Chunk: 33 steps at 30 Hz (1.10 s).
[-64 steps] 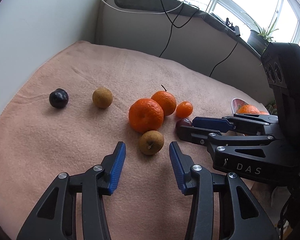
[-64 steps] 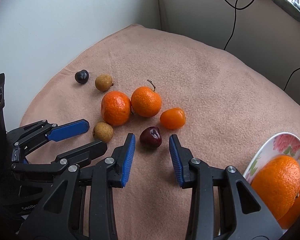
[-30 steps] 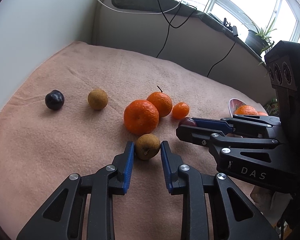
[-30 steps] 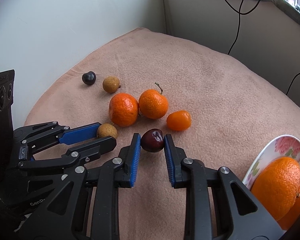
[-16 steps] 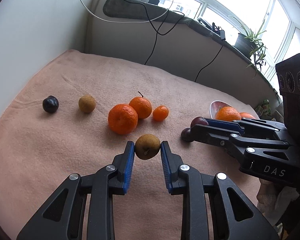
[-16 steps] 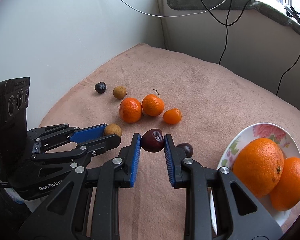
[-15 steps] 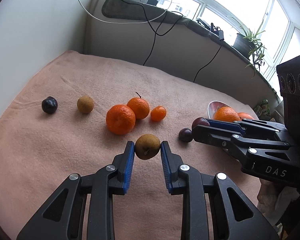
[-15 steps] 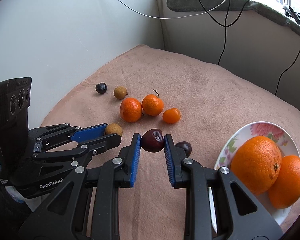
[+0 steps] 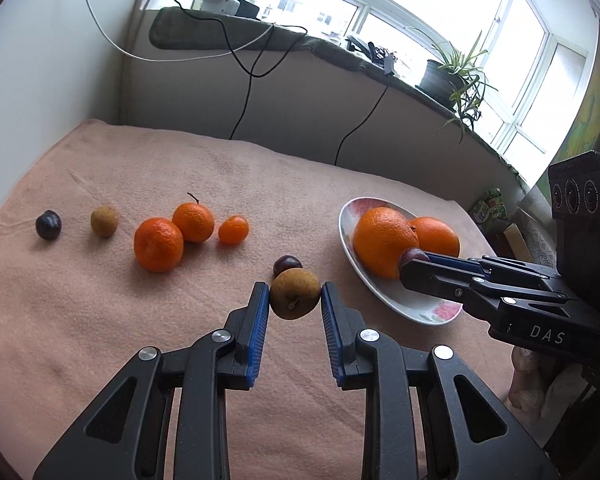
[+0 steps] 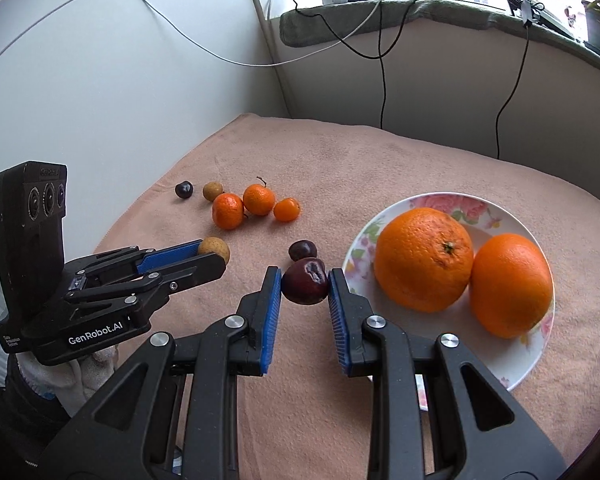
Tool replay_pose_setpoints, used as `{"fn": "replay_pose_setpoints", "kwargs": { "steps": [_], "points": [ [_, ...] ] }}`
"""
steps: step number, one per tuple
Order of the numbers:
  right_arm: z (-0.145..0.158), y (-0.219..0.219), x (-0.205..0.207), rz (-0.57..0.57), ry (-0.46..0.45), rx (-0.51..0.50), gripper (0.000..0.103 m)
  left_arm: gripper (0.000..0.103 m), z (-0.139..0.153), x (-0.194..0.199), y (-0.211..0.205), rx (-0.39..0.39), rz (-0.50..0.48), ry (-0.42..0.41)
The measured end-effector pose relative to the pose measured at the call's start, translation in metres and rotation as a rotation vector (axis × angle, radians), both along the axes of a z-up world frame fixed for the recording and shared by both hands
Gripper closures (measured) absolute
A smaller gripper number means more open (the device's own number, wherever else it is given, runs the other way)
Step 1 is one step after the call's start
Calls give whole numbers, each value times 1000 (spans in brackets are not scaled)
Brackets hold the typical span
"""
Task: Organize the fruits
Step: 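Carry the cherry and longan into the floral plate and open both grippers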
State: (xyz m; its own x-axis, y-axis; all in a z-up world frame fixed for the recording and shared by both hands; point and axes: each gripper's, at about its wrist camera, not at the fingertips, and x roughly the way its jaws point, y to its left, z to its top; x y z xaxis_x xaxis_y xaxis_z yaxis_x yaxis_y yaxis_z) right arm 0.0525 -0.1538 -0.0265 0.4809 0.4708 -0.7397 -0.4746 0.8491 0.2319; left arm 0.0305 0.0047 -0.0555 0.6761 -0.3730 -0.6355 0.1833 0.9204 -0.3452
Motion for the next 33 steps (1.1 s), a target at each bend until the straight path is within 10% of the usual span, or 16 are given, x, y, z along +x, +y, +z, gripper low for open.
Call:
{"fn": "replay_pose_setpoints", "kwargs": {
  "steps": [33],
  "points": [
    [-32,-98,-13,-224,62,25,78,78,-4,13,-105,8,-219,34]
  ]
}}
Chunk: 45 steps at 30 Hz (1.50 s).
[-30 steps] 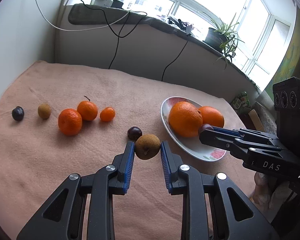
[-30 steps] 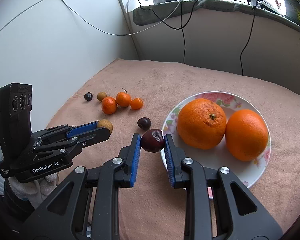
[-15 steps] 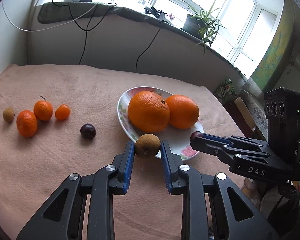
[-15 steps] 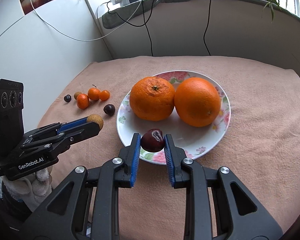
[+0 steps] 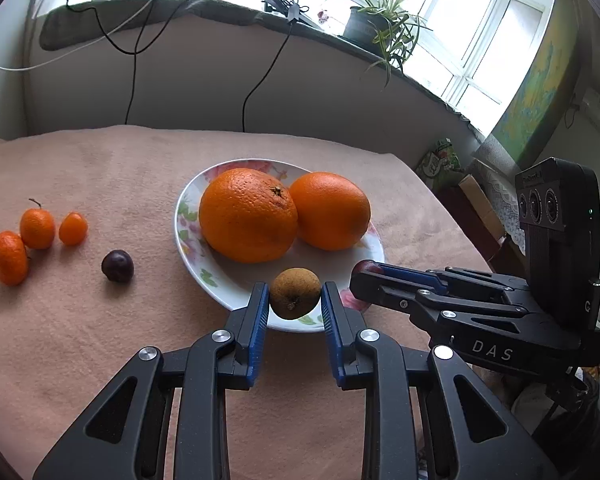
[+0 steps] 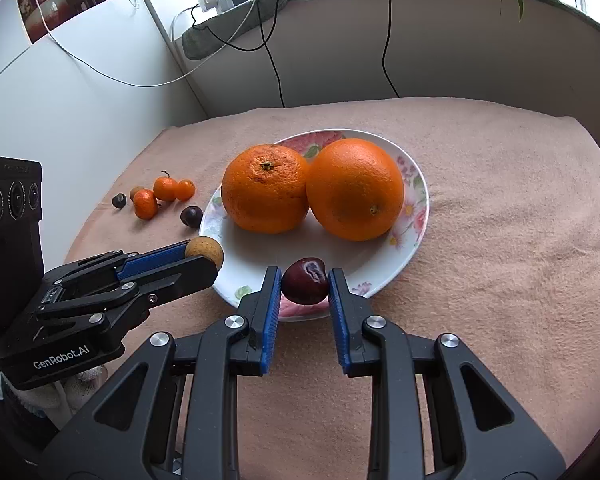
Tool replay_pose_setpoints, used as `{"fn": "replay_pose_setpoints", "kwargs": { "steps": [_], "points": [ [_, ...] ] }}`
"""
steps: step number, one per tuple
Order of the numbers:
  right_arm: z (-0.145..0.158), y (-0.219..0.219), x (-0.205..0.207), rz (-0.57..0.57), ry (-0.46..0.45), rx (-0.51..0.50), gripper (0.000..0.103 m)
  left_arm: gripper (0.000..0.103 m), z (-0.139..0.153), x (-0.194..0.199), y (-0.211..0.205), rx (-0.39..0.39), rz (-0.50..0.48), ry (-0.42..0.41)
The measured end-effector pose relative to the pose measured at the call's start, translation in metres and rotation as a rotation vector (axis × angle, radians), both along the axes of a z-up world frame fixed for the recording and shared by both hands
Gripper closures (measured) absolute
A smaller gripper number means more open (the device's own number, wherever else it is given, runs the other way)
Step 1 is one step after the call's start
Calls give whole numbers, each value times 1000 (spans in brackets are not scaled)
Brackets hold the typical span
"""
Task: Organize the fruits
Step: 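Carry the cherry and longan into the floral plate and open both grippers, then withdraw both open grippers from the plate toward the remaining loose fruits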
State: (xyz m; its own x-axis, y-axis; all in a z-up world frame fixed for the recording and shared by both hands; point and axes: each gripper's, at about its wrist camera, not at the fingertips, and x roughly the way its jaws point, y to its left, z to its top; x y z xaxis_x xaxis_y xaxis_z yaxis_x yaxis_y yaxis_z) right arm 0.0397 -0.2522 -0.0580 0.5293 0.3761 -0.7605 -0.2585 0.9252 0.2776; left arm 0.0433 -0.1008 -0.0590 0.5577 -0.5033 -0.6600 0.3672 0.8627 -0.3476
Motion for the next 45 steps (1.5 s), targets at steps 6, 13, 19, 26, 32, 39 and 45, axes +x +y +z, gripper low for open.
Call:
{"fn": "replay_pose_setpoints", "kwargs": {
  "steps": [6,13,19,26,32,39,45],
  "points": [
    [-2,-1,1,0,4,5,78,78,1,1,-2,13,1,0],
    [-2,-1,1,-8,0,-3,78,78,0,2,-5,22,1,2],
    [0,-1,1,-12,-11,-7,66,67,1,1,-4,23,7,-5],
    [5,-4,-2,-38,-39,-26,39,55,1,-2,4,21,27,-12],
    [6,-8,-2,-61,-44,-7,25,38,2,-5,10,27,54,-22],
    [12,-3,-1,-43,-64,-1,24,36,4,-6,23,31,87,-26],
    [15,6,0,-10,-73,-2,24,36,3,-5,47,28,144,-24]
  ]
}}
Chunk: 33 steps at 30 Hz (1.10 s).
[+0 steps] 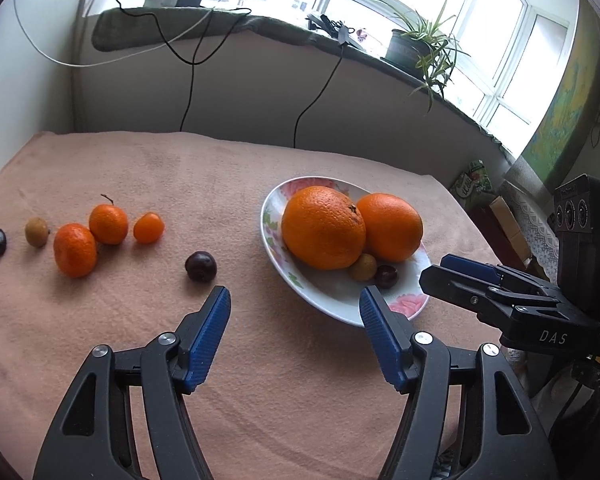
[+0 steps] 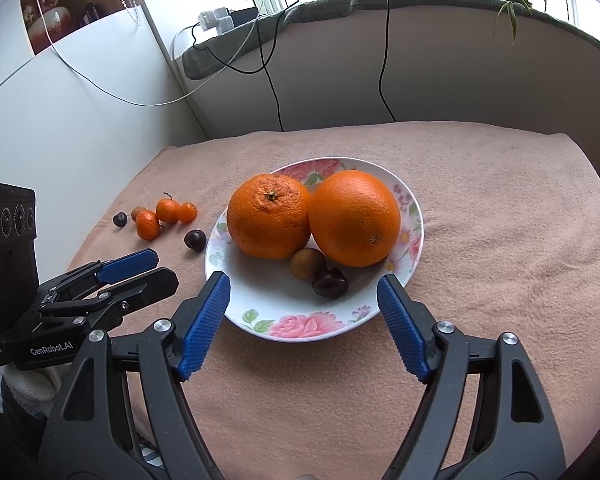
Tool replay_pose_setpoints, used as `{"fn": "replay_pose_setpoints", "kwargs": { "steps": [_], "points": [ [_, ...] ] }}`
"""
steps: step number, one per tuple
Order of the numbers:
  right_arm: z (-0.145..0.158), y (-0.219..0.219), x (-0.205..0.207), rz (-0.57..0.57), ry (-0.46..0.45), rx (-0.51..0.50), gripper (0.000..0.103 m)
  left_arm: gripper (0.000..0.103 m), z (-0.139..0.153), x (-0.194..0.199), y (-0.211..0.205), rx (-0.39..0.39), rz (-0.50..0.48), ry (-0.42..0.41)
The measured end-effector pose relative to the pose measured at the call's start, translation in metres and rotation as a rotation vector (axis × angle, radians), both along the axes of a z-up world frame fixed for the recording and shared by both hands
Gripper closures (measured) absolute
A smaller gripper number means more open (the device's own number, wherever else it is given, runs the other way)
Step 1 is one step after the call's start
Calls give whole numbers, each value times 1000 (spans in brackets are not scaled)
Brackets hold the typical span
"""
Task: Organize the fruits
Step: 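Withdraw both open grippers from the plate toward the remaining loose fruits, then lower the left gripper around a mandarin while the right gripper straddles another dark cherry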
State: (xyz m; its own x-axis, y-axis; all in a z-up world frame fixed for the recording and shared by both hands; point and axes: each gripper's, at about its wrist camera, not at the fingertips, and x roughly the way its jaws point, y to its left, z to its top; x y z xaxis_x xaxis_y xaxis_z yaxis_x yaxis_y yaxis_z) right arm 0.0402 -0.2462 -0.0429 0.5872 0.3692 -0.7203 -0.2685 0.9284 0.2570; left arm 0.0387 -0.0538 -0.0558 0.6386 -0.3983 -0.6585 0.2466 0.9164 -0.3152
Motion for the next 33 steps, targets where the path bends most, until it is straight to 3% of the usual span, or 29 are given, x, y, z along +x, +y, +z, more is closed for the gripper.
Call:
{"fn": "replay_pose_setpoints", "kwargs": {
  "steps": [10,18,23,31,33],
  "points": [
    [11,28,4,91,-36,-29,24,36,-3,3,35,-2,85,-2],
    [15,62,11,205,-58,-57,24,37,-1,13,52,40,103,-19],
    [14,82,18,265,-61,-80,25,44,-1,22,63,63,119,-24],
    [9,111,32,350,-52,-123,38,48,-4,31,85,88,153,-19],
    [8,119,35,376,-46,-134,45,49,-5,35,89,101,157,-14]
  ]
}}
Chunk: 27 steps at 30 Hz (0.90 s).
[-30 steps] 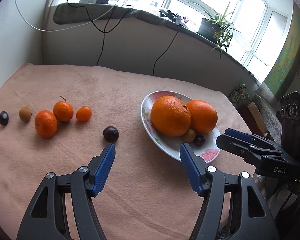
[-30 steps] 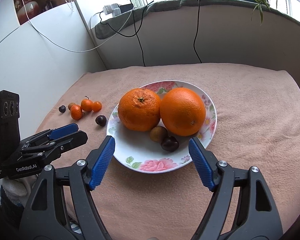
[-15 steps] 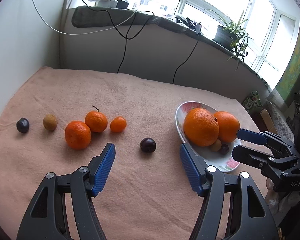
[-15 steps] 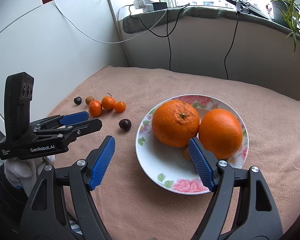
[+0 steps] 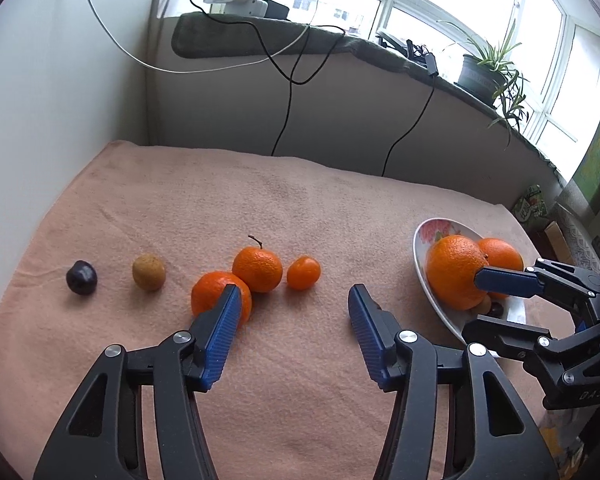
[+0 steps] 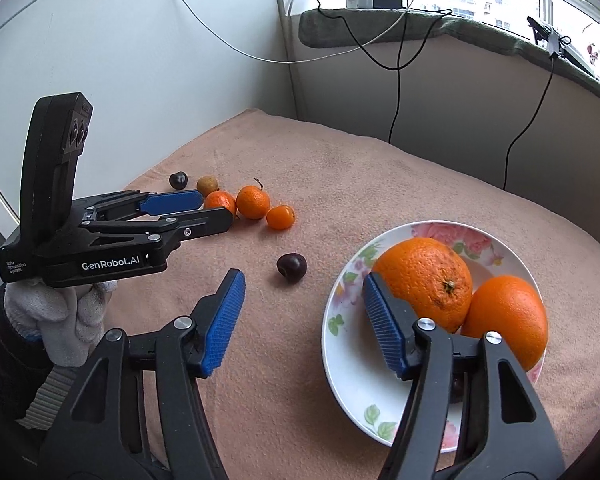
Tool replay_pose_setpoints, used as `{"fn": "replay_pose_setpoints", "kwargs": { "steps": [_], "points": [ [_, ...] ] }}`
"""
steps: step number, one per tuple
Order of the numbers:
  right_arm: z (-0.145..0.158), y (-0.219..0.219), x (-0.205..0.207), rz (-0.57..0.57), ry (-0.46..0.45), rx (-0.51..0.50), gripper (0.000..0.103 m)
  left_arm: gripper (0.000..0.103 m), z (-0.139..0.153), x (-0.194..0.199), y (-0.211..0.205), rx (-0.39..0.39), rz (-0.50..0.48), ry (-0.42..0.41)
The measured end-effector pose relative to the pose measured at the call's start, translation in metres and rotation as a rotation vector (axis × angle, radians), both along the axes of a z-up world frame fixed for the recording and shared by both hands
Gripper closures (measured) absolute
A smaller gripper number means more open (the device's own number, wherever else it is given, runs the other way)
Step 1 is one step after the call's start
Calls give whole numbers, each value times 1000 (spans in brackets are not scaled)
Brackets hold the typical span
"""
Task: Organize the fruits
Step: 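Lower the left gripper around a mandarin while the right gripper straddles another dark cherry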
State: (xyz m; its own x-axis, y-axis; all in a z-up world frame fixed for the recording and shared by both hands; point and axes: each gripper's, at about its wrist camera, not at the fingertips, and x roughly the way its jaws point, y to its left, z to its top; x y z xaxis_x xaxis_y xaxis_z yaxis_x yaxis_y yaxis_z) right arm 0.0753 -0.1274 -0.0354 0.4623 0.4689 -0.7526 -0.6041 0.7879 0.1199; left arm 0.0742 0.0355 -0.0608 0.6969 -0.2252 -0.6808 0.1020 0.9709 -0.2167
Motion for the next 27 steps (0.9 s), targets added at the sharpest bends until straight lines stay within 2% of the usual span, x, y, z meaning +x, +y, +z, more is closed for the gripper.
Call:
{"fn": "replay_pose_setpoints", "kwargs": {
  "steps": [8,12,17,27],
  "points": [
    [-7,30,10,93,13,-53,48,51,-7,5,17,33,27,15],
    [-18,46,14,146,30,-116,58,51,-16,2,24,41,48,32],
    [-30,59,22,182,28,-200,59,51,-22,3,31,43,58,43],
    [-47,72,41,218,45,-296,59,51,-30,11,34,45,52,62]
  ]
}}
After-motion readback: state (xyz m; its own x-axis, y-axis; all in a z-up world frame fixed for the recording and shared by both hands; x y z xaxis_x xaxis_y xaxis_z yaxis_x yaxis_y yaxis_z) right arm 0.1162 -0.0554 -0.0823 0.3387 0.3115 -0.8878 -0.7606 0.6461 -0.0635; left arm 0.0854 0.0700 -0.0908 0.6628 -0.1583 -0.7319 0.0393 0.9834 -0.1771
